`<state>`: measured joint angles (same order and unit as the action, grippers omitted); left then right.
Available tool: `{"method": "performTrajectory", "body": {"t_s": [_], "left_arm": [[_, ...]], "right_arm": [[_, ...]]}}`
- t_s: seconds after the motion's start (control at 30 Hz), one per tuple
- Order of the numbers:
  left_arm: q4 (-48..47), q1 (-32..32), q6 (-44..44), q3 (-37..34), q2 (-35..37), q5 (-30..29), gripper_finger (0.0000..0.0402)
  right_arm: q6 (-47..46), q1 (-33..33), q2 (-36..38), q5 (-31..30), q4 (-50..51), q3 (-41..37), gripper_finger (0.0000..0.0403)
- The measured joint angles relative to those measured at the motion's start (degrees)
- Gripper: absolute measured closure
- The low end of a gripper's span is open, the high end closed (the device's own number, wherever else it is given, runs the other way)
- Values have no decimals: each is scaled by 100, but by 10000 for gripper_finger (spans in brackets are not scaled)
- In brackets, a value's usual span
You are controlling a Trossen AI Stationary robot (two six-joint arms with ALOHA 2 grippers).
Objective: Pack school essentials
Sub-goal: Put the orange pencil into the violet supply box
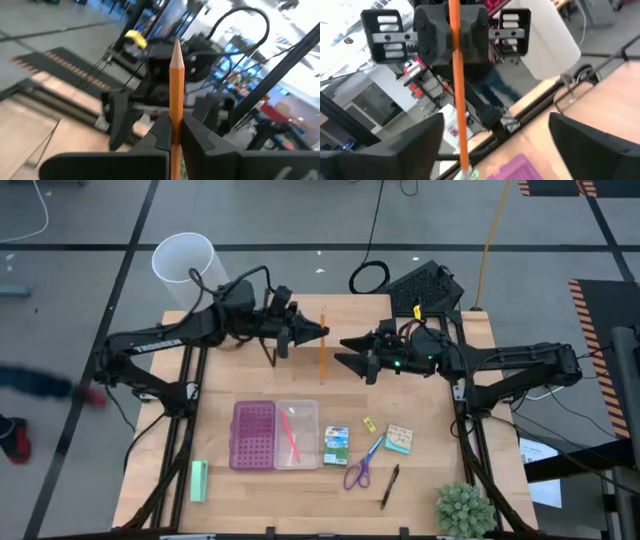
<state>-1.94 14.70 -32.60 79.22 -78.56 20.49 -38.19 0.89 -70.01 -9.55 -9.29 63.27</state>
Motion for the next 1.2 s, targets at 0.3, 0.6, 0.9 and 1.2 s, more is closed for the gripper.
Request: {"method": "performTrajectory", "body": {"t_s": [0.3, 0.6, 0.9, 1.2], "left_arm": [[-2092, -247, -83, 4, 578, -436, 387], [-2839, -1180, -649, -314, 972, -1923, 387], [-185, -1844, -1931, -2491, 1504, -2555, 384], [765, -2307, -2108, -3727, 1561, -3249, 382]], "right_arm": [[29, 93, 101, 64, 571, 2, 10], [296, 219, 183, 60, 869, 2, 12], [480, 295, 183, 58, 829, 2, 12], [439, 291, 277, 77, 834, 2, 12]]}}
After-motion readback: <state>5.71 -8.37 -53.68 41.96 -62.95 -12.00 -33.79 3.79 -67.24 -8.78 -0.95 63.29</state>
